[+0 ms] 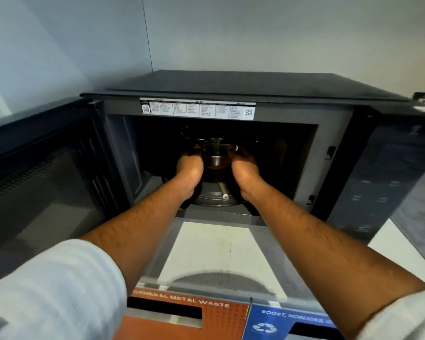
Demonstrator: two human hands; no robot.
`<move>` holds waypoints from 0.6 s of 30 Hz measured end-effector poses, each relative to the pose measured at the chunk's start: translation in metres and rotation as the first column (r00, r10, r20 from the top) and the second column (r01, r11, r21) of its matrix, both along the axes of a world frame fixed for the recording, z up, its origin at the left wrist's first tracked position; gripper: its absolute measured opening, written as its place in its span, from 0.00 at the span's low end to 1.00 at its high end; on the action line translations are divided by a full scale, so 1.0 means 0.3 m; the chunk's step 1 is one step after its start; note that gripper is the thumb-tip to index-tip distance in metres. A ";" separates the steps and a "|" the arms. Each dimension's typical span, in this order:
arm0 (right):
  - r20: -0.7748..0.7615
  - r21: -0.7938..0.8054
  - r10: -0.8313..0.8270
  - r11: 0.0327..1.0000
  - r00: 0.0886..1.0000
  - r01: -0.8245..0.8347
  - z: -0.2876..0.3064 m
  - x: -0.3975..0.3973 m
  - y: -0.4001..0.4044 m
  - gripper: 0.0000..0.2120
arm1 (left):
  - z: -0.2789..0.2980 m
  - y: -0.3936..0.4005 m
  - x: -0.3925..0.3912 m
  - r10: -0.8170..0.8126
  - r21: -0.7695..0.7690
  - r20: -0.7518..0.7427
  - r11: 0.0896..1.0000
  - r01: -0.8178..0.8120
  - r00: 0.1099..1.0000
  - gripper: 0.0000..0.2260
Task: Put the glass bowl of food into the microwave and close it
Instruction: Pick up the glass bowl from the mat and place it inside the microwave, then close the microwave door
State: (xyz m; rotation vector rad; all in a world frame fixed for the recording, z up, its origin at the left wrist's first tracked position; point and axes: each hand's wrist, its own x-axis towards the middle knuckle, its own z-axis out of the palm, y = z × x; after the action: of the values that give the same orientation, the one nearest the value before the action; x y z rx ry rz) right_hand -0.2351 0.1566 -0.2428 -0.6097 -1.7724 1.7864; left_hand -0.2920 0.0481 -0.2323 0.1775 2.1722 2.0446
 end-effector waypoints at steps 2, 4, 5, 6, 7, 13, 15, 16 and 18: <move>0.055 0.064 -0.002 0.998 0.998 -0.002 0.014 0.055 -0.007 0.14 | 0.010 -0.028 0.045 0.024 -0.065 -0.037 0.998 -0.026 0.999 0.16; 0.125 0.123 0.026 0.992 0.992 -0.041 0.033 0.109 -0.023 0.14 | 0.019 -0.049 0.096 0.019 -0.143 -0.053 0.989 -0.026 0.998 0.15; 0.151 0.150 0.039 0.987 0.988 -0.062 0.046 0.140 -0.032 0.13 | 0.027 -0.061 0.126 0.012 -0.183 -0.058 0.983 -0.022 0.998 0.16; 0.183 0.179 0.047 0.981 0.982 -0.080 0.061 0.176 -0.043 0.13 | 0.036 -0.075 0.160 -0.007 -0.231 -0.054 0.973 -0.005 0.998 0.17; 0.214 0.200 0.048 0.976 0.976 -0.092 0.072 0.201 -0.049 0.14 | 0.044 -0.088 0.187 -0.023 -0.274 -0.059 0.962 0.005 0.998 0.17; 0.353 0.340 0.115 0.909 0.928 -0.242 0.211 0.387 -0.054 0.23 | 0.173 -0.150 0.381 -0.139 -0.430 -0.061 0.897 0.100 0.988 0.21; 0.407 0.394 0.130 0.868 0.904 -0.302 0.200 0.428 -0.067 0.26 | 0.156 -0.188 0.423 -0.197 -0.453 -0.035 0.877 0.160 0.980 0.23; 0.416 0.417 0.133 0.851 0.899 -0.319 0.225 0.456 -0.057 0.27 | 0.186 -0.203 0.445 -0.207 -0.463 -0.028 0.870 0.171 0.978 0.23; 0.426 0.478 0.129 0.809 0.895 -0.344 0.259 0.516 -0.051 0.29 | 0.228 -0.233 0.495 -0.199 -0.481 -0.030 0.862 0.160 0.980 0.24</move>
State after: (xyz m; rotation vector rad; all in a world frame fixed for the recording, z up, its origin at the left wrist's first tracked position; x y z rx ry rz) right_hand -0.0802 0.1414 -0.1651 -0.5204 -2.5932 1.2473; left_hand -0.1436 -0.0217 -0.1639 0.3861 2.5195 1.3705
